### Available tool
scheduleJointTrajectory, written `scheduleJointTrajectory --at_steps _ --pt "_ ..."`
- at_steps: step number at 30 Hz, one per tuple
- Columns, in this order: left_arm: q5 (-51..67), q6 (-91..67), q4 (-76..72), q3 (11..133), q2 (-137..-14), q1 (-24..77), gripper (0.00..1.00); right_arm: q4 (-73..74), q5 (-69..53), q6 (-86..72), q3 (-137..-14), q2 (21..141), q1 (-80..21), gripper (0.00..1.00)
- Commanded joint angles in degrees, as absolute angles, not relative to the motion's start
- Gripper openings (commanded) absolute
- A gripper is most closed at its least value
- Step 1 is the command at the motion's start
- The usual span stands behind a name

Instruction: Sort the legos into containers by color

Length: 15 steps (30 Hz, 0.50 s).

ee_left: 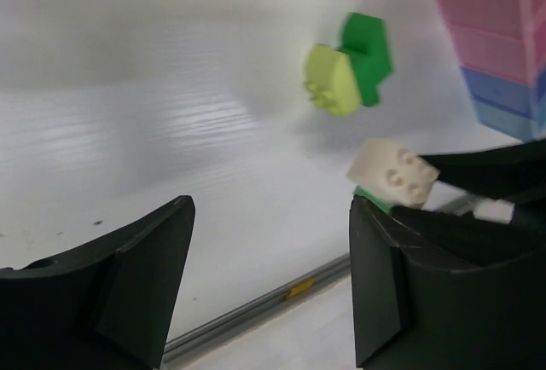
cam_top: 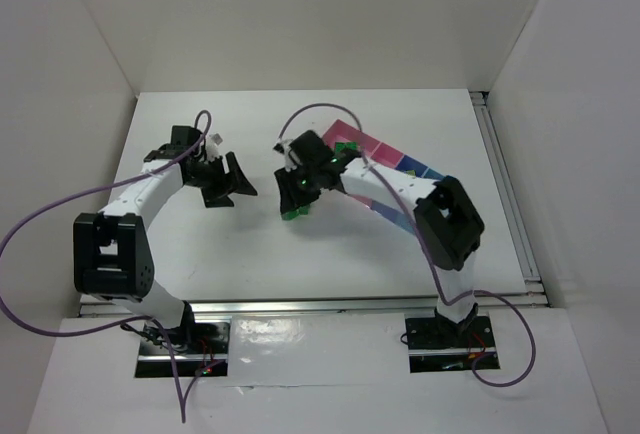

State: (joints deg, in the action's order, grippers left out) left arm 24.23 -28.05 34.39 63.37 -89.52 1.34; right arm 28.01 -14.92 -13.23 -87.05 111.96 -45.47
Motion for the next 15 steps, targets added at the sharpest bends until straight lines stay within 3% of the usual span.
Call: scheduleJointTrajectory --at_steps 1,5,9,15 --pt "40.39 -22.42 28.93 62.42 -85.96 1.14 0.77 21.81 -28.97 -17.48 -83.33 101.45 -38.25 0.23" --pt "57.96 -21.88 21.56 61.26 -85.96 2.20 0.80 15.13 -44.78 -23.45 -77.19 98.00 -32.35 0.22" --pt "66.33 -26.26 11.21 60.12 -85.43 5.27 0.86 4.17 -52.88 -30.64 -73.40 96.16 -28.22 0.22" --pt "68.99 -32.60 -0.60 60.12 -85.43 9.84 0.86 -5.96 -57.82 -39.19 -71.72 95.63 -26.37 0.22"
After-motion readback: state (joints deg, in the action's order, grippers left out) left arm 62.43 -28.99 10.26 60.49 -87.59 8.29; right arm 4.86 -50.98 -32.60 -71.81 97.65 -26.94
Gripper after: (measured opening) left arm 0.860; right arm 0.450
